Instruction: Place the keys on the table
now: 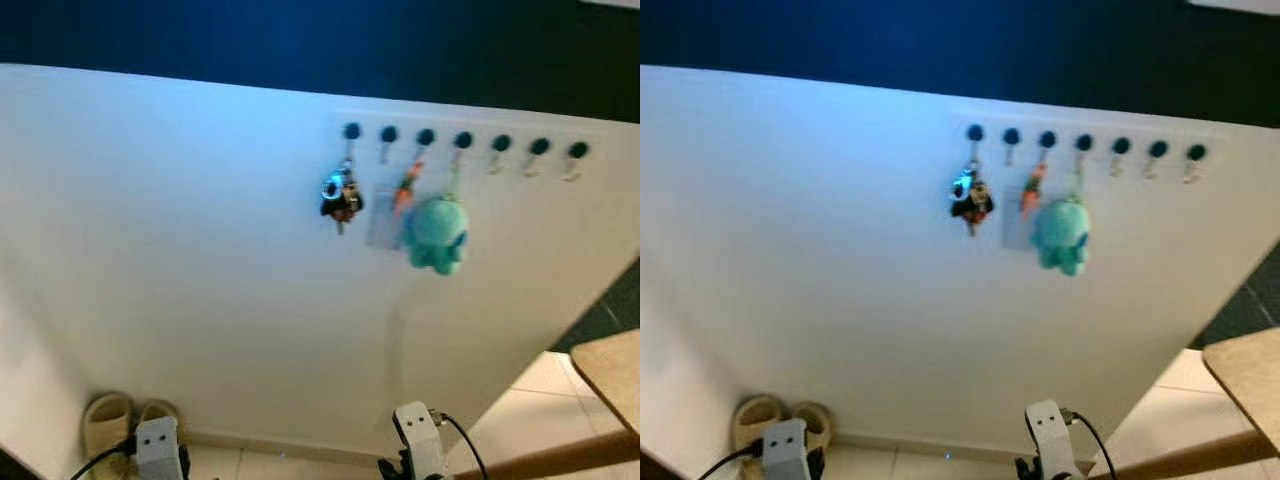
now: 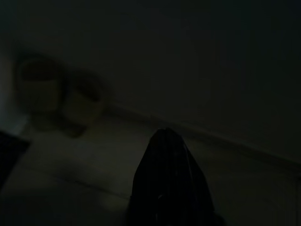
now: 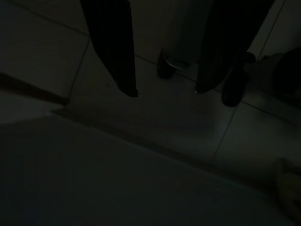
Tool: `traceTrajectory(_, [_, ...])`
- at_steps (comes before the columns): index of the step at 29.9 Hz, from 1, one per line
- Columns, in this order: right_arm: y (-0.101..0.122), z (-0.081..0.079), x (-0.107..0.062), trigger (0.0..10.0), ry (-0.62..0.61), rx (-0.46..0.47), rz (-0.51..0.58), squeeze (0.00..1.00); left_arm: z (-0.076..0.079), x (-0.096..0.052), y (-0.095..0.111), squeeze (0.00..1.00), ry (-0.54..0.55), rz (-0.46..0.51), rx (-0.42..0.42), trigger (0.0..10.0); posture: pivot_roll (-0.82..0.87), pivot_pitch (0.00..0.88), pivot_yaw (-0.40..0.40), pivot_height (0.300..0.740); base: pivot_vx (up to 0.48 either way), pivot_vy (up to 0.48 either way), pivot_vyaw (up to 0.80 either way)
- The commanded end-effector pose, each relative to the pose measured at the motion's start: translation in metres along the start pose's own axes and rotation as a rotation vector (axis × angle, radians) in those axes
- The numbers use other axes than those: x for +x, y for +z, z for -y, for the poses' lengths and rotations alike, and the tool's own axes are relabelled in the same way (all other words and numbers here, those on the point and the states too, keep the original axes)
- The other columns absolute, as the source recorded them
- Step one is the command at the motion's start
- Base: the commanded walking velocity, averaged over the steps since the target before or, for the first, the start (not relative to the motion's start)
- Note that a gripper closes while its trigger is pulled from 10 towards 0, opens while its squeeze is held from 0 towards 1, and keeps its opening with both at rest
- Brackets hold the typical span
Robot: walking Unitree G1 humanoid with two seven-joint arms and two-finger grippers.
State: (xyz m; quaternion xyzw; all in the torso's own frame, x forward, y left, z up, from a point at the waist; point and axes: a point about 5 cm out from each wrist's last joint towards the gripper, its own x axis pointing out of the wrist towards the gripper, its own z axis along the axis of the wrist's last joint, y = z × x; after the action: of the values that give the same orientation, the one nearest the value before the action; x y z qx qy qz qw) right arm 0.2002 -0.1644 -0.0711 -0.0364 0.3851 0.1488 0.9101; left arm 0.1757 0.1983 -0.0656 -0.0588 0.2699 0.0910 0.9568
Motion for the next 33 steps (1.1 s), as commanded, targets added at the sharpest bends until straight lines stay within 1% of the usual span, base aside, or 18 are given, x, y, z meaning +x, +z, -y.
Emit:
traceTrajectory(1, [-0.003,-0.001,-0.001,10.0,-0.001,0.003,-0.004,0.00,-0.003,-0.001,-0.002,0.00,0.012,-0.017,0.005,10.0,0.08,0.026,-0.072,0.740,0.000,0.000,0.00])
traceTrajectory(7, [-0.003,-0.001,-0.001,10.0,-0.001,0.000,-0.003,0.00,-0.003,-0.001,-0.003,0.00,0.011,-0.017,0.012,10.0,0.07,0.024,-0.071,0.740,0.000,0.000,0.00])
traceTrajectory(9, [-0.004,-0.001,-0.001,10.0,-0.001,-0.002,-0.003,0.00,-0.003,-0.001,-0.002,0.00,0.007,-0.013,0.034,10.0,0.07,0.024,-0.073,0.740,0.000,0.000,0.00])
traceTrajectory(10, [-0.004,-0.001,-0.001,10.0,0.000,-0.003,-0.004,0.00,-0.005,-0.001,-0.001,0.00,0.023,-0.007,0.070,10.0,0.07,0.025,-0.074,0.740,0.000,-0.480,0.00])
traceTrajectory(12, [-0.004,-0.001,-0.001,10.0,0.001,-0.005,-0.003,0.00,-0.009,-0.001,0.000,0.00,0.059,-0.008,0.088,10.0,0.07,0.026,-0.075,0.740,0.000,-0.480,0.00])
traceTrajectory(14, [-0.002,-0.001,-0.001,10.0,0.001,-0.015,0.008,0.00,-0.010,-0.001,-0.001,0.00,0.065,-0.012,0.070,10.0,0.07,0.027,-0.076,0.740,0.000,-0.480,0.00])
traceTrajectory(16, [0.006,0.000,0.000,10.0,-0.009,-0.027,0.055,0.00,-0.009,-0.002,-0.001,0.00,0.049,-0.005,0.036,10.0,0.08,0.027,-0.078,0.740,0.000,0.000,0.00])
traceTrajectory(17, [0.006,0.000,0.000,10.0,-0.009,-0.027,0.055,0.00,-0.009,-0.002,-0.001,0.00,0.049,-0.005,0.036,10.0,0.08,0.027,-0.078,0.740,0.000,0.000,0.00])
traceTrajectory(19, [0.021,0.003,0.001,10.0,-0.039,-0.066,0.146,0.00,-0.008,-0.002,0.001,0.00,0.026,0.013,0.069,10.0,0.08,0.029,-0.079,0.740,0.000,0.000,0.00])
traceTrajectory(22, [0.030,0.006,0.000,10.0,-0.060,-0.080,0.209,0.00,-0.008,-0.002,0.003,0.00,0.011,0.031,0.085,10.0,0.08,0.029,-0.078,0.740,0.000,0.000,0.00])
traceTrajectory(23, [0.030,0.006,0.000,10.0,-0.060,-0.080,0.209,0.00,-0.008,-0.002,0.003,0.00,0.011,0.031,0.085,10.0,0.08,0.029,-0.078,0.740,0.000,0.000,0.00])
traceTrajectory(24, [0.036,0.008,-0.001,10.0,-0.071,-0.090,0.251,0.00,-0.007,-0.002,0.006,0.00,-0.004,0.054,0.096,10.0,0.08,0.032,-0.077,0.740,0.000,0.000,0.00])
traceTrajectory(27, [0.060,0.012,-0.008,10.0,-0.085,-0.139,0.448,0.00,-0.003,-0.004,0.018,0.00,-0.084,0.156,0.137,10.0,0.08,0.038,-0.079,0.740,0.000,0.000,0.00])
traceTrajectory(28, [0.070,0.013,-0.013,10.0,-0.095,-0.150,0.536,0.00,0.000,-0.006,0.025,0.00,-0.132,0.207,0.164,10.0,0.08,0.044,-0.080,0.740,0.000,0.000,0.00])
traceTrajectory(29, [0.070,0.013,-0.013,10.0,-0.095,-0.150,0.536,0.00,0.000,-0.006,0.025,0.00,-0.132,0.207,0.164,10.0,0.08,0.044,-0.080,0.740,0.000,0.000,0.00])
traceTrajectory(30, [0.077,0.013,-0.018,10.0,-0.105,-0.166,0.610,0.00,0.003,-0.009,0.030,0.00,-0.175,0.251,0.191,10.0,0.08,0.045,-0.080,0.740,0.000,0.000,0.00])
traceTrajectory(31, [0.077,0.013,-0.018,10.0,-0.105,-0.166,0.610,0.00,0.003,-0.009,0.030,0.00,-0.175,0.251,0.191,10.0,0.08,0.045,-0.080,0.740,0.000,0.000,0.00])
traceTrajectory(33, [0.094,0.012,-0.032,10.0,-0.127,-0.218,0.784,0.00,0.012,-0.016,0.044,0.00,-0.292,0.348,0.254,10.0,0.07,0.050,-0.079,0.740,0.000,0.000,0.00])
